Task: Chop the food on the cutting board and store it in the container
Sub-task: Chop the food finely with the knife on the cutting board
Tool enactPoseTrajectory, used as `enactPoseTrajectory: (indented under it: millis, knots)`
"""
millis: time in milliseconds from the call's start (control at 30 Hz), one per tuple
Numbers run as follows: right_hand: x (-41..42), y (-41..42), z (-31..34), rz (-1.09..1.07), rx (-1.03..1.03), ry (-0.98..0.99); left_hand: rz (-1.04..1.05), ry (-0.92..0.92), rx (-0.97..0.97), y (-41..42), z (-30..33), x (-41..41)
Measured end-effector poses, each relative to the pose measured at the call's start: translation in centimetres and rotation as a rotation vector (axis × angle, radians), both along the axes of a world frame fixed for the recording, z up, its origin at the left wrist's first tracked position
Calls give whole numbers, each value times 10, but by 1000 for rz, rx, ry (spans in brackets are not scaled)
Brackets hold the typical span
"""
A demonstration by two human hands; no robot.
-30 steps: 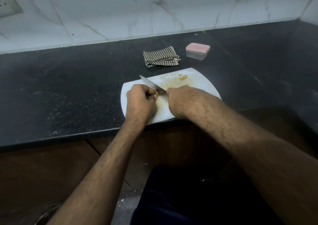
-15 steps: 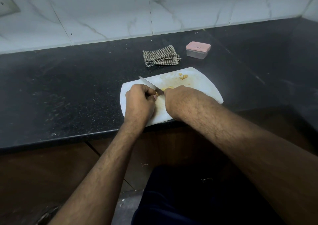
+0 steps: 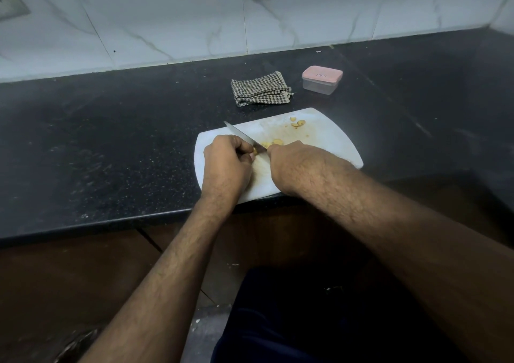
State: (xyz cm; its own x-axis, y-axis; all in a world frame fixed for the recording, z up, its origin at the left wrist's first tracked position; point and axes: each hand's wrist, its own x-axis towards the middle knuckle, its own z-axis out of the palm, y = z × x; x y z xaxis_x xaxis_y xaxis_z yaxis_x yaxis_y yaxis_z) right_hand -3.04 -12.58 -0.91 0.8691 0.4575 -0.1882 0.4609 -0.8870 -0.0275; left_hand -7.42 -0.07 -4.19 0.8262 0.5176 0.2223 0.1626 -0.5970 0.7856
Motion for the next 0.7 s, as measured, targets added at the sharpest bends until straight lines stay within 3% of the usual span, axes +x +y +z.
enactPoseTrajectory:
  millis: [400,700]
  knots:
    - [-26,-5,32,-24,33,159,32,-1,-29,-4,2,-2]
    - [-30,-19,32,-53,132,81,31,32,2,-8,7,-5]
